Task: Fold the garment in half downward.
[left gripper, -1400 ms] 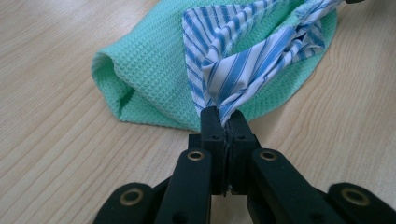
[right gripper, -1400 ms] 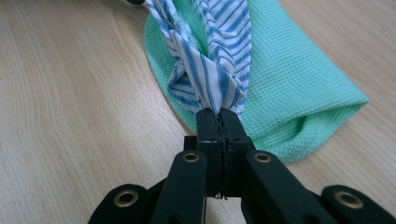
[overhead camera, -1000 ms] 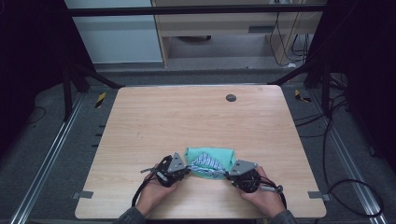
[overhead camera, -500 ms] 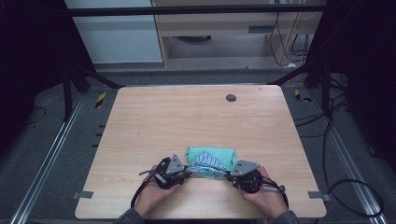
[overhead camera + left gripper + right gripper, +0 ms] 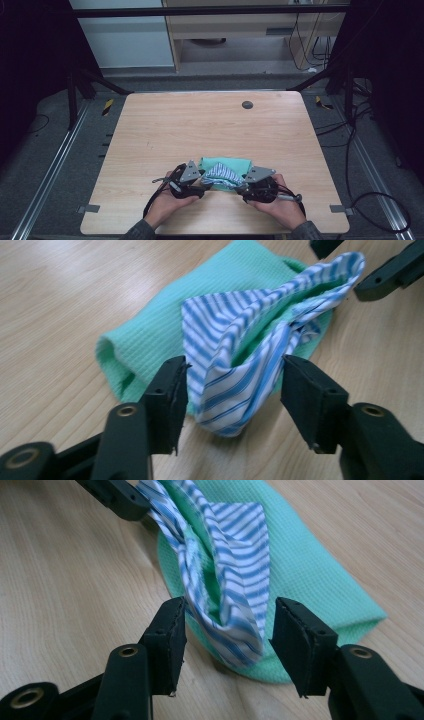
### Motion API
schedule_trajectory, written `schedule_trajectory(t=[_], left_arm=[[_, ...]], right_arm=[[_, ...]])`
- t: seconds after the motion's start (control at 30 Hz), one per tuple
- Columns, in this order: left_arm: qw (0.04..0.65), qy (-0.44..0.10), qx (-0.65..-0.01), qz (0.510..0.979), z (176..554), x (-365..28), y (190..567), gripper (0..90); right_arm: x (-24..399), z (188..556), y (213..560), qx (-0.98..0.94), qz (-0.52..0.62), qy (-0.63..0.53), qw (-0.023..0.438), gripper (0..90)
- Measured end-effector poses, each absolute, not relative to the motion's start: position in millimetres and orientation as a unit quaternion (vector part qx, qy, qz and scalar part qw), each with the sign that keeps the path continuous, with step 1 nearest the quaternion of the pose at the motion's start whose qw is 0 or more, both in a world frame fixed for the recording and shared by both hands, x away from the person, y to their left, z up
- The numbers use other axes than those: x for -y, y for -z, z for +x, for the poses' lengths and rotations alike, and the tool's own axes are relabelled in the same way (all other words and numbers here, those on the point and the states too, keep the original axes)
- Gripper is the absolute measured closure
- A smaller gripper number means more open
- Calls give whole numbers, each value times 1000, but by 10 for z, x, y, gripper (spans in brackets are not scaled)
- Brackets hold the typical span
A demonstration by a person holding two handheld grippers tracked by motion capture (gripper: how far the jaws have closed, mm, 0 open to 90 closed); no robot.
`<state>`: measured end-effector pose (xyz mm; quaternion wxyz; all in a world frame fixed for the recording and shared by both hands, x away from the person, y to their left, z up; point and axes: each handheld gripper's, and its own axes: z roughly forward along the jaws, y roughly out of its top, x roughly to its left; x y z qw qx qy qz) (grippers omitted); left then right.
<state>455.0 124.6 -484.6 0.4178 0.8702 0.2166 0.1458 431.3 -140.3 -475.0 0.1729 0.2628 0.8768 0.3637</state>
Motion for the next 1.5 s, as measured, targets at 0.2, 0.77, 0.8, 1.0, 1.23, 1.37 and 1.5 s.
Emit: schedule_trajectory(t=[0.2,0.77,0.8,1.0,1.23,1.37,1.5], left_arm=[[403,-153,-202,880,4505,-1234,4864,633],[358,-152,-158,907,4334,-1277,4928,823],[359,-150,-159,907,4329,-1277,4928,823],[367,-132,-173,905,4318,-1300,4929,809],[394,-112,-214,887,4237,-1484,4875,606],[401,-117,-234,878,4223,-1632,4837,537],[398,-134,-265,868,4292,-1747,4821,419]], right_arm=[[1312,4265,4765,-886,237,-360,171,625],[1294,4167,4823,-914,199,-321,152,871],[1290,4170,4824,-915,199,-319,149,871],[1292,4190,4812,-916,205,-314,146,868],[1379,4151,4776,-909,215,-329,141,721],[1482,4134,4770,-903,235,-329,146,583],[1580,4163,4768,-894,259,-331,154,431]])
